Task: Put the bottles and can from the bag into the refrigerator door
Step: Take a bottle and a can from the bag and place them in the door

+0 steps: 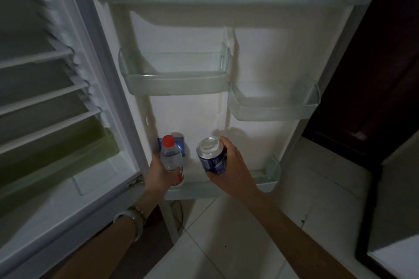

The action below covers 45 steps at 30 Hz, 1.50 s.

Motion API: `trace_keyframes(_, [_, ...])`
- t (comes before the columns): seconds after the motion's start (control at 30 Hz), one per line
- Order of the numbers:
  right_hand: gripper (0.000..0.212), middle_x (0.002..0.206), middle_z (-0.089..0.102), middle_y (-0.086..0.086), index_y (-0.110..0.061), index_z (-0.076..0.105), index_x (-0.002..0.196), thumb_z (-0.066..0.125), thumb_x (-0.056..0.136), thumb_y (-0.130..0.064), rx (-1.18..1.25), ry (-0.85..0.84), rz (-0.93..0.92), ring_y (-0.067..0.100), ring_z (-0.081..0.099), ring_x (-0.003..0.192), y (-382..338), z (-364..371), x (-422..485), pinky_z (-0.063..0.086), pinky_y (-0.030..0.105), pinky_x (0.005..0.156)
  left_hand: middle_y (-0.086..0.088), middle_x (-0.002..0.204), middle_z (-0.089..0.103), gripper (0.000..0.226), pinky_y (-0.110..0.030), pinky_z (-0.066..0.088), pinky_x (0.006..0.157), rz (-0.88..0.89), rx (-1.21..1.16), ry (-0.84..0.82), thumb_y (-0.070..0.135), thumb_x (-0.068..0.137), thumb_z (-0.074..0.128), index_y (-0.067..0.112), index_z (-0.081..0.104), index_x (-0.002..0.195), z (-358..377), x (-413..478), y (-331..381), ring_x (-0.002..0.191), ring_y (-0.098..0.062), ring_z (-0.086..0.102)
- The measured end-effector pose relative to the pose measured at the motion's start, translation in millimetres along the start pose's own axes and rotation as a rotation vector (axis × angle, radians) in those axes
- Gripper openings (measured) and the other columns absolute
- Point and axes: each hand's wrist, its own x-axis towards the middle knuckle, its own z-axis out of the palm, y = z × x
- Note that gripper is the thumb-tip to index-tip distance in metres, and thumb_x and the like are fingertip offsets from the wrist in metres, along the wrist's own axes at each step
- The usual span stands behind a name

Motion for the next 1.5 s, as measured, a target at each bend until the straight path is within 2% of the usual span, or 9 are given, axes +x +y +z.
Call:
trace_keyframes(0.17, [0.085, 0.121, 0.052, 0.003, -0.021, 0.034, 0.132, 0.077, 0.059, -0.024, 0.061, 0.008, 0.059, 0.021, 0.051, 0.112, 3.7, -0.1, 3.2, 0.047, 0.042, 0.092, -0.013, 0.108, 0.06, 0.054, -0.042, 0.048, 0.084, -0.022, -0.037, -0.009, 0.024, 0.075, 0.078, 0.015, 0.043, 0.115, 4.0, -0.6, 0.9, 0.097, -0.03, 0.058])
trace_keyframes(0.4, [0.086, 0.12, 0.053, 0.004, -0.02, 0.035, 0.132, 0.077, 0.058, -0.028, 0.106, -0.001, 0.066, 0.023, 0.052, 0.112, -4.9, -3.8, -2.9, 0.047, 0.046, 0.091, -0.016, 0.121, 0.057, 0.077, -0.053, 0.049, 0.09, -0.061, 0.046, -0.014, 0.035, 0.066, 0.081, 0.011, 0.04, 0.127, 3.1, 0.4, 6.1, 0.11, -0.036, 0.058])
trace_keyframes(0.6, [0.089, 0.118, 0.05, -0.008, -0.019, 0.032, 0.134, 0.082, 0.062, -0.009, 0.253, 0.053, -0.01, 0.004, 0.05, 0.107, -48.7, -42.0, -8.5, 0.036, 0.002, 0.084, -0.026, 0.133, 0.046, 0.088, -0.047, 0.039, 0.099, 0.427, 0.339, 0.122, 0.027, 0.07, 0.081, -0.007, 0.034, 0.137, -6.9, -26.9, 45.6, 0.121, -0.042, 0.046])
trace_keyframes(0.77, [0.092, 0.114, 0.046, -0.022, -0.019, 0.029, 0.135, 0.084, 0.061, -0.008, 0.281, 0.129, -0.103, -0.013, 0.051, 0.097, -93.1, -85.5, -5.1, 0.039, 0.002, 0.077, -0.022, 0.142, 0.041, 0.094, -0.052, 0.037, 0.102, 0.585, 0.479, 0.207, 0.041, 0.069, 0.079, 0.0, 0.033, 0.139, -17.2, -32.7, 74.3, 0.133, -0.037, 0.037])
trace_keyframes(0.9, [0.093, 0.112, 0.045, -0.024, -0.019, 0.028, 0.133, 0.083, 0.059, -0.003, 0.275, 0.274, -0.163, 0.004, 0.056, 0.099, -118.5, -129.3, 21.1, 0.047, 0.013, 0.083, -0.021, 0.141, 0.041, 0.088, -0.05, 0.036, 0.103, 0.633, 0.493, 0.22, 0.056, 0.074, 0.056, 0.004, 0.028, 0.139, -25.3, -35.8, 81.8, 0.132, -0.036, 0.037])
trace_keyframes(1.07, [0.09, 0.118, 0.05, -0.002, -0.011, 0.029, 0.132, 0.079, 0.059, -0.002, 0.255, 0.467, -0.159, 0.012, 0.055, 0.105, -110.2, -157.7, 65.5, 0.048, 0.027, 0.091, -0.025, 0.139, 0.044, 0.092, -0.054, 0.039, 0.1, 0.67, 0.492, 0.219, 0.038, 0.067, 0.081, 0.001, 0.033, 0.136, -33.9, -39.8, 87.6, 0.128, -0.041, 0.041])
trace_keyframes(1.13, [0.09, 0.125, 0.049, 0.005, -0.011, 0.028, 0.132, 0.08, 0.059, -0.004, 0.218, 0.452, -0.128, 0.02, 0.053, 0.111, -100.4, -156.8, 76.8, 0.046, 0.033, 0.094, -0.022, 0.141, 0.042, 0.086, -0.051, 0.037, 0.102, 0.686, 0.475, 0.209, 0.042, 0.072, 0.075, 0.002, 0.034, 0.136, -39.2, -41.9, 87.7, 0.13, -0.038, 0.039])
trace_keyframes(1.3, [0.089, 0.129, 0.049, 0.011, -0.012, 0.029, 0.133, 0.082, 0.062, -0.006, 0.065, 0.337, -0.028, 0.026, 0.052, 0.113, -86.9, -144.3, 88.3, 0.035, 0.014, 0.079, -0.017, 0.143, 0.04, 0.077, -0.045, 0.032, 0.105, 0.68, 0.46, 0.187, 0.054, 0.078, 0.048, 0.005, 0.036, 0.136, -47.1, -45.9, 80.4, 0.132, -0.031, 0.032])
trace_keyframes(1.5, [0.095, 0.132, 0.05, 0.014, -0.012, 0.02, 0.138, 0.082, 0.066, -0.014, -0.062, 0.219, 0.055, 0.034, 0.052, 0.114, -81.5, -140.2, 93.6, 0.042, 0.036, 0.086, -0.017, 0.139, 0.045, 0.072, -0.046, 0.037, 0.104, 0.708, 0.452, 0.157, 0.049, 0.079, 0.05, 0.003, 0.039, 0.133, -50.6, -51.7, 76.3, 0.13, -0.031, 0.038])
